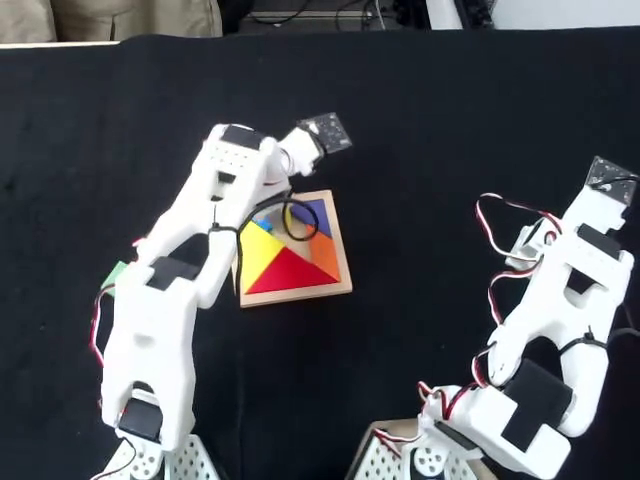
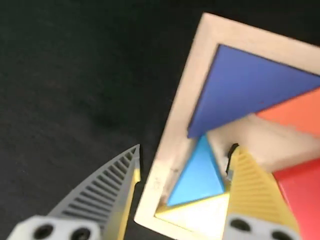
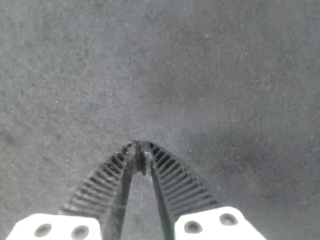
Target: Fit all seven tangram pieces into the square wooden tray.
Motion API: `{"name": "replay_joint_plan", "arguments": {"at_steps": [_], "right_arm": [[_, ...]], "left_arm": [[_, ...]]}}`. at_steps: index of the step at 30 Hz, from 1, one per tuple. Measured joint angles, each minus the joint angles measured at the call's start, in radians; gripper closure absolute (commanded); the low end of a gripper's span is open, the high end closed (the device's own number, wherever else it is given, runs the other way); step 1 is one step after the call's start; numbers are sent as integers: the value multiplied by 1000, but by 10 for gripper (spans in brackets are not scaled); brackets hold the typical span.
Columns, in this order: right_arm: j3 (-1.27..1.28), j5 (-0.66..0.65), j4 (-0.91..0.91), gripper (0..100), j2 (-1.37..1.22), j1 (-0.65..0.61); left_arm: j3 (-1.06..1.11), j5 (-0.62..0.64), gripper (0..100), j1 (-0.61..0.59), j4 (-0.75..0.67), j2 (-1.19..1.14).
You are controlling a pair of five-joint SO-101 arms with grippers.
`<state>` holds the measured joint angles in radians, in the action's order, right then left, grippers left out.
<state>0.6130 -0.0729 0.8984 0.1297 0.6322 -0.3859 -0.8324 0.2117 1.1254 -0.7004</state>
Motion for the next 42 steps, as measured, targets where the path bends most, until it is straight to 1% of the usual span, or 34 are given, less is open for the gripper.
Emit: {"name": "replay_joint_plan", "arguments": {"at_steps": [4,7,9,14,17,22,27,30,32,34,39,42], "right_arm": [[0,0,0,987,0,0],[0,0,0,987,0,-11],[0,0,0,987,0,-21],[0,0,0,987,0,-25],[0,0,0,987,0,-25],[0,0,0,987,0,-25],[0,0,0,987,0,-25],[0,0,0,987,0,-25],[0,0,0,987,0,-25],[0,0,0,987,0,-25],[0,0,0,987,0,-25],[5,0,-2,987,0,-25]], "left_arm": [[-74,8,726,-14,5,-43],[-114,11,726,-25,49,-55],[-138,11,726,-28,103,-58],[-190,-51,727,-60,221,-60],[-209,-77,727,-55,253,-60],[-215,-81,727,-66,232,-72],[-215,-37,727,-64,198,-74],[-255,-26,727,-64,209,-74],[-328,-11,727,-64,269,-74],[-428,-2,727,-64,358,-74],[-787,35,727,-69,583,-74],[-931,115,727,-118,617,-72]]}}
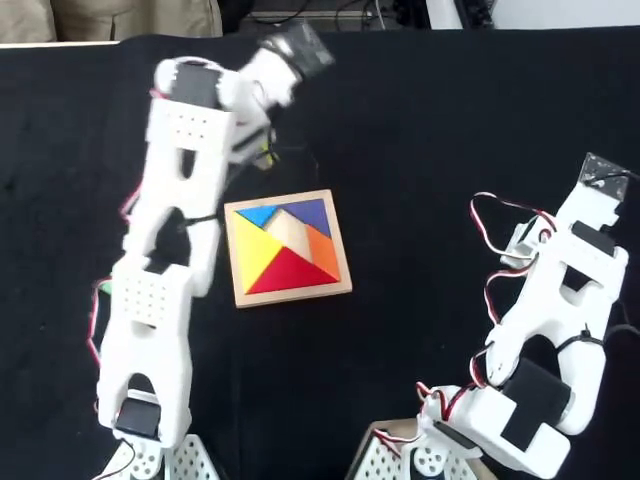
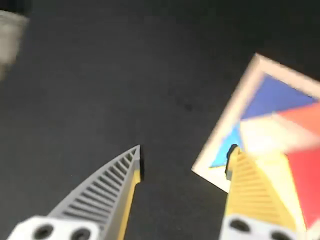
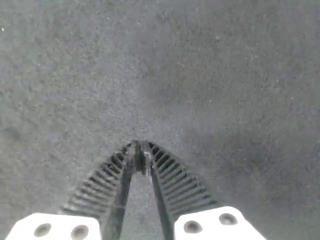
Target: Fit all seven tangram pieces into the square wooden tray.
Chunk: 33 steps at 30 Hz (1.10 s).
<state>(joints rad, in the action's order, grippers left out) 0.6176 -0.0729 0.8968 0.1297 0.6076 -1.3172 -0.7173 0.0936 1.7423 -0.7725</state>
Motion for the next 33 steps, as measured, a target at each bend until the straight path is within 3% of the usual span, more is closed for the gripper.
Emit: {"name": "replay_joint_plan", "arguments": {"at_steps": [5,11,20,28,30,33], "right_arm": [[0,0,-3,987,0,0],[0,0,-3,987,0,-29],[9,0,-6,987,0,-38],[15,0,-23,987,0,-41],[15,0,-29,987,0,-41],[15,0,-31,987,0,-51]], "left_arm": [[58,98,727,-158,12,26],[399,129,727,-334,12,253],[1175,-69,723,-485,-8,674],[1712,-315,712,-671,-287,939],[1815,-276,667,-674,-394,980],[1935,-114,639,-661,-568,997]]}}
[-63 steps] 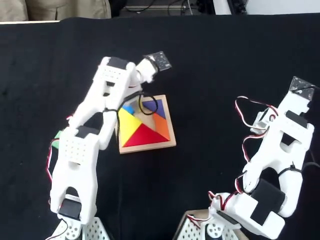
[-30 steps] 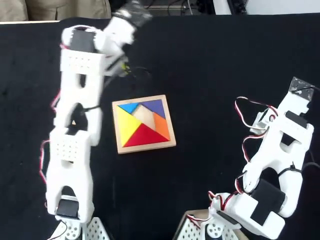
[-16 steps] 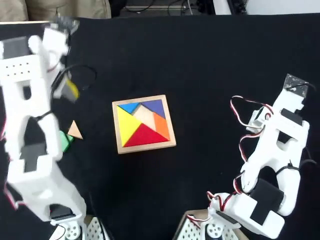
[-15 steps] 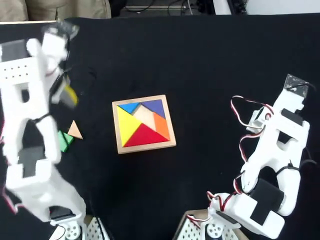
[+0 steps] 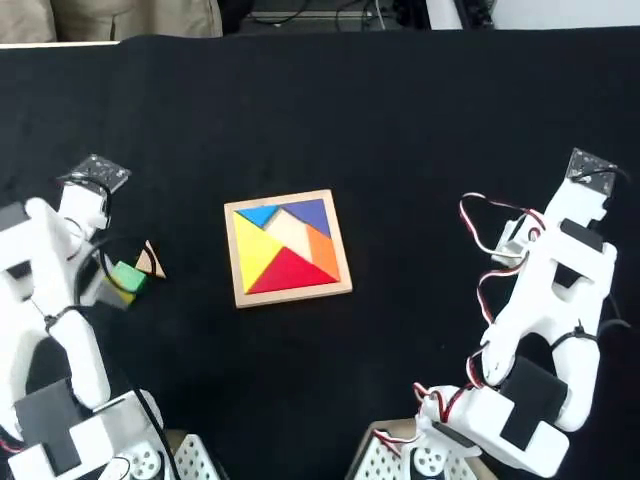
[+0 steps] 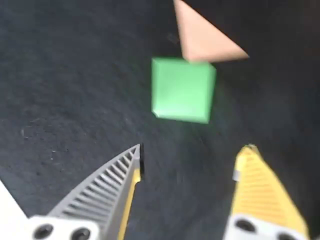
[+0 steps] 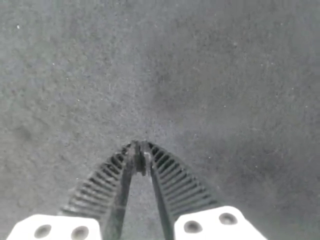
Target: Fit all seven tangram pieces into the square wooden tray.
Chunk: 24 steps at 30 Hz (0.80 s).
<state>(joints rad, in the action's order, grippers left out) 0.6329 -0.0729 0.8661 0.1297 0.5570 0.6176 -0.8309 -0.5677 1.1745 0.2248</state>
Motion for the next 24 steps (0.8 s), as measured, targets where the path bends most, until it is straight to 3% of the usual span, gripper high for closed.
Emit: {"name": "replay_joint_plan", "arguments": {"at_steps": [2,11,24], "right_arm": [[14,-12,-3,987,0,-15],[23,-38,-3,987,0,-48],[23,-38,-3,987,0,-48]], "left_arm": [[48,69,639,9,-68,0],[97,98,640,80,-311,-169],[-29,14,641,77,-334,-356]]}}
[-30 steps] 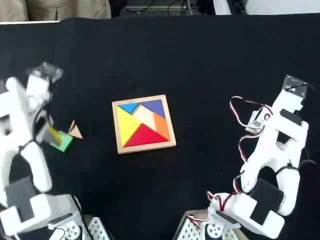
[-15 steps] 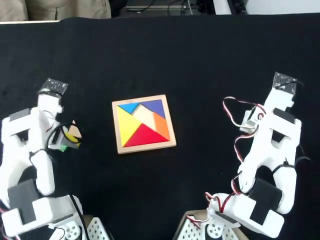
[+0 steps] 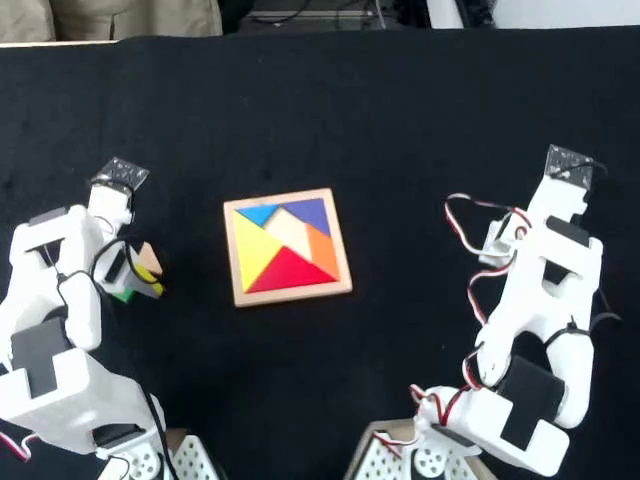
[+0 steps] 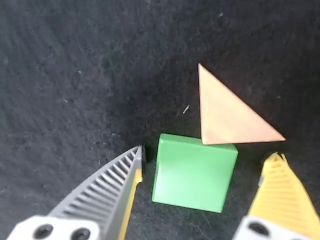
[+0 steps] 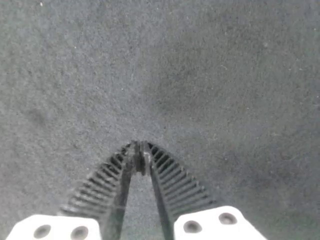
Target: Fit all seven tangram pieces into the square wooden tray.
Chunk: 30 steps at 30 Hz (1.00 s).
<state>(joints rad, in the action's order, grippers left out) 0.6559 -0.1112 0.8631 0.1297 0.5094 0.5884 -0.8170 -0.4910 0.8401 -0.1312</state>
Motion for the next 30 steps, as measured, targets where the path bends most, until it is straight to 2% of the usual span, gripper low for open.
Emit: {"name": "replay_joint_plan", "arguments": {"at_steps": [9,15,18,21,25,30], "right_arm": [[18,0,-37,987,0,0],[20,0,-38,987,0,0],[20,0,-40,987,0,0],[20,0,-40,987,0,0],[20,0,-40,987,0,0],[20,0,-40,987,0,0]], "left_arm": [[-23,-61,834,18,75,-3],[-23,-61,852,28,84,-3],[-43,-61,852,28,132,-5],[-109,-63,852,28,241,-18],[-238,-61,856,23,459,-21],[-459,-61,959,63,726,-21]]}}
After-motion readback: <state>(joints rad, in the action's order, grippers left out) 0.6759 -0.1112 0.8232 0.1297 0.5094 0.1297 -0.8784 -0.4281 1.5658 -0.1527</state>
